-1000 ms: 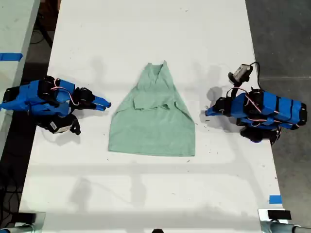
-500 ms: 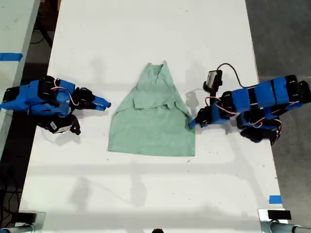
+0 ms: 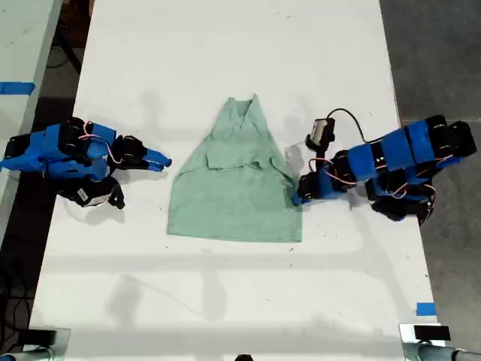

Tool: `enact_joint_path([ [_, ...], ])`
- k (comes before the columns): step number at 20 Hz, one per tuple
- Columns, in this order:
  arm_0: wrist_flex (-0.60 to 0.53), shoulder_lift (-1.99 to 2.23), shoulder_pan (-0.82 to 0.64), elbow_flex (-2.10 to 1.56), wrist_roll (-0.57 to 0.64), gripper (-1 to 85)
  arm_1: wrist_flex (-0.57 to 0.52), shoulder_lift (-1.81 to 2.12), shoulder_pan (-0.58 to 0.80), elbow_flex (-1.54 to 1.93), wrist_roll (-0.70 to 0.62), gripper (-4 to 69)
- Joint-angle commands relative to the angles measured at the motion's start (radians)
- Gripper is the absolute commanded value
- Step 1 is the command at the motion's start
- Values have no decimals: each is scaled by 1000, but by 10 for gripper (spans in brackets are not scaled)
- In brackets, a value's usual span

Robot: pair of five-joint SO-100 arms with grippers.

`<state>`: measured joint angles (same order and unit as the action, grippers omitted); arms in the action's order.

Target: Fold t shirt

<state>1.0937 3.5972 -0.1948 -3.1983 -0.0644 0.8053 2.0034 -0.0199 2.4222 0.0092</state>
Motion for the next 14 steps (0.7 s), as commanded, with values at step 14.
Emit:
enact_joint_path([
  [14,-23,6,-5,-8,-18,113,499,-680,44,-1381,-337,12],
])
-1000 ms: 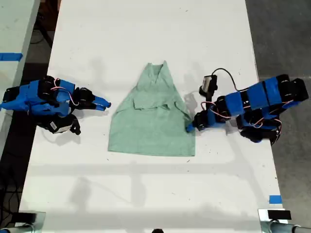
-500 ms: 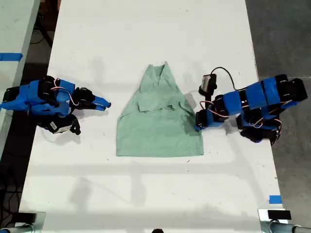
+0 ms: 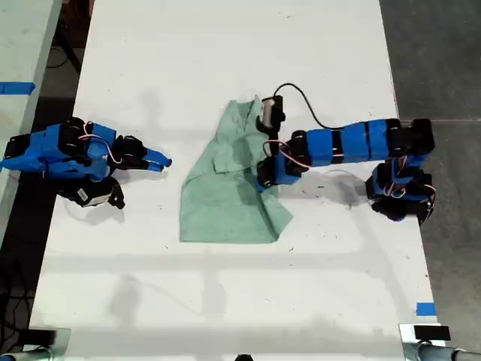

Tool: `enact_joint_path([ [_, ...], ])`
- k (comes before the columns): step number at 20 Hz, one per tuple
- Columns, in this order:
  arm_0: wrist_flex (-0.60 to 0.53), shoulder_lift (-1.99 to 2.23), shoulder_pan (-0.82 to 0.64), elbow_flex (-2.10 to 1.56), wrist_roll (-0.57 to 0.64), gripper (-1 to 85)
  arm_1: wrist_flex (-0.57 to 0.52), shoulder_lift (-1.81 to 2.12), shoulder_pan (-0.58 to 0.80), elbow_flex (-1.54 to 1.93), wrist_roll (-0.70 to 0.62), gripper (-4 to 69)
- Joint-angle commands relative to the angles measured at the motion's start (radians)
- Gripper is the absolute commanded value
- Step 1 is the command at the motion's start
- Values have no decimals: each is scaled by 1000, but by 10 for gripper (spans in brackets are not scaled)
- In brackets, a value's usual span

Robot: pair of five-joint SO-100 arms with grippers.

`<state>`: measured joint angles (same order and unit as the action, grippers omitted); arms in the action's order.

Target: Fold t shirt

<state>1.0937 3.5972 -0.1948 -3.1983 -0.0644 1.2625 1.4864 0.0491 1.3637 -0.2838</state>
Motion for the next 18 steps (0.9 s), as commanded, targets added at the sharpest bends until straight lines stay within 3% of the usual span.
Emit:
enact_joint_path([
  [1,-23,6,-5,-8,-18,113,58,-267,-29,-445,-57,12],
  [3,-23,6,-5,-8,-18,113,14,-353,-25,-483,-69,28],
  [5,-23,6,-5,-8,-18,113,17,-348,-14,-443,-71,194],
  [7,-23,6,-5,-8,-18,113,71,-268,-11,-420,-67,215],
  [11,-23,6,-5,-8,-18,113,268,95,6,-270,-40,180],
  [12,-23,6,-5,-8,-18,113,288,224,12,-163,-25,68],
  [13,-23,6,-5,-8,-18,113,284,370,18,-17,-6,15],
  [15,-23,6,-5,-8,-18,113,233,678,20,328,35,16],
  [18,-23,6,-5,-8,-18,113,48,1134,-17,920,121,16],
])
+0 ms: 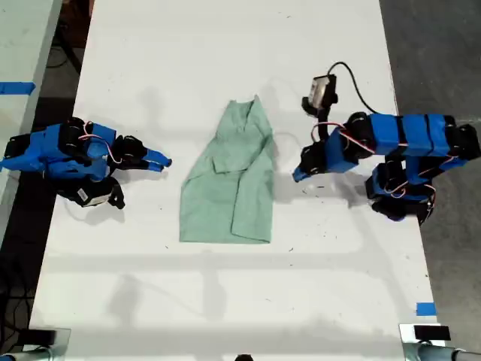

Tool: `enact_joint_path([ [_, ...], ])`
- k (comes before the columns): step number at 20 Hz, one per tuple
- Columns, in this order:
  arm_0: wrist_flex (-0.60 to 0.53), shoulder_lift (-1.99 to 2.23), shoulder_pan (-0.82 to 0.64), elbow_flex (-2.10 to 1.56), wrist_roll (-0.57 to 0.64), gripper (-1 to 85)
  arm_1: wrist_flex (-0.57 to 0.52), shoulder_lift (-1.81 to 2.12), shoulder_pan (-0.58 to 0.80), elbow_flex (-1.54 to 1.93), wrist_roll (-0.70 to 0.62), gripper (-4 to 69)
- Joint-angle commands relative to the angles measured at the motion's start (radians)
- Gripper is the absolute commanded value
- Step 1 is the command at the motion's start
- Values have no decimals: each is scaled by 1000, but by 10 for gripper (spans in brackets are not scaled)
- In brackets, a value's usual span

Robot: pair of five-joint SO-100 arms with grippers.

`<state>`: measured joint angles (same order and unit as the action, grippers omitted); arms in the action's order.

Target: Fold t shirt

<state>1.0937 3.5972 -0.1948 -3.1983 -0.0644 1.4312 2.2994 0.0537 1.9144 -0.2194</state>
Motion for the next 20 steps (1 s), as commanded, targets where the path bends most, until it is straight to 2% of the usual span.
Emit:
enact_joint_path([
  [1,-23,6,-5,-8,-18,113,-201,440,-46,546,86,16],
  [3,-23,6,-5,-8,-18,113,-362,635,-67,844,109,17],
  [5,-23,6,-5,-8,-18,113,-433,801,-58,1034,94,17],
  [7,-23,6,-5,-8,-18,113,-353,1023,-37,1138,81,17],
  [8,-23,6,-5,-8,-18,113,-245,1201,-15,1200,89,17],
  [9,-23,6,-5,-6,-17,113,-193,1200,3,1198,118,17],
  [20,-23,6,-5,-8,-18,113,-164,1201,17,1201,161,16],
])
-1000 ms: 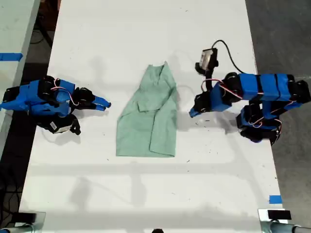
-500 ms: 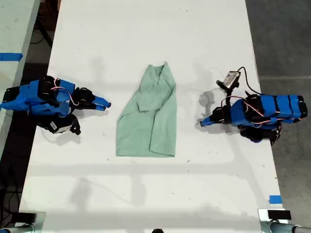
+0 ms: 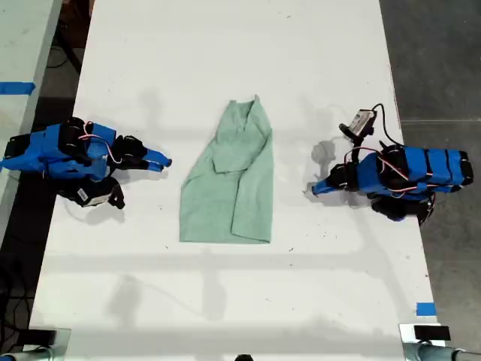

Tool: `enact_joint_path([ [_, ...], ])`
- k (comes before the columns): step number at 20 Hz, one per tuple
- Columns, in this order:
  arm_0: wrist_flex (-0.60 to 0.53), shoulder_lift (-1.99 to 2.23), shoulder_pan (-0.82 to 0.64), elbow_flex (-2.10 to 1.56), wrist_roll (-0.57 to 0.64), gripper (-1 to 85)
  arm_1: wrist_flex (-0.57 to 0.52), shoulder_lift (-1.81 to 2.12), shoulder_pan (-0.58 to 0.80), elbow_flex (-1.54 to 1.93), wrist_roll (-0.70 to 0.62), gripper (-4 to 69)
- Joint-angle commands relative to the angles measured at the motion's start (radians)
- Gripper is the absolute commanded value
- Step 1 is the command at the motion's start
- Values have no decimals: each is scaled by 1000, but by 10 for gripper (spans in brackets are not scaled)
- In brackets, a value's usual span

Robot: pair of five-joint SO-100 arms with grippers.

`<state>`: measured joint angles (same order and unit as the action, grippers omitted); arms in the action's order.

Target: Fold t shirt

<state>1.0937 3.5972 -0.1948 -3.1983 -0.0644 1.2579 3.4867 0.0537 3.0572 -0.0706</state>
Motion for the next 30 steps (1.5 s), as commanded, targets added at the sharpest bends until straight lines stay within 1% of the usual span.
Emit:
enact_joint_path([
  [1,-23,6,-5,-8,-18,113,9,14,17,58,15,16],
  [30,-23,6,-5,-8,-18,113,25,14,31,58,32,16],
])
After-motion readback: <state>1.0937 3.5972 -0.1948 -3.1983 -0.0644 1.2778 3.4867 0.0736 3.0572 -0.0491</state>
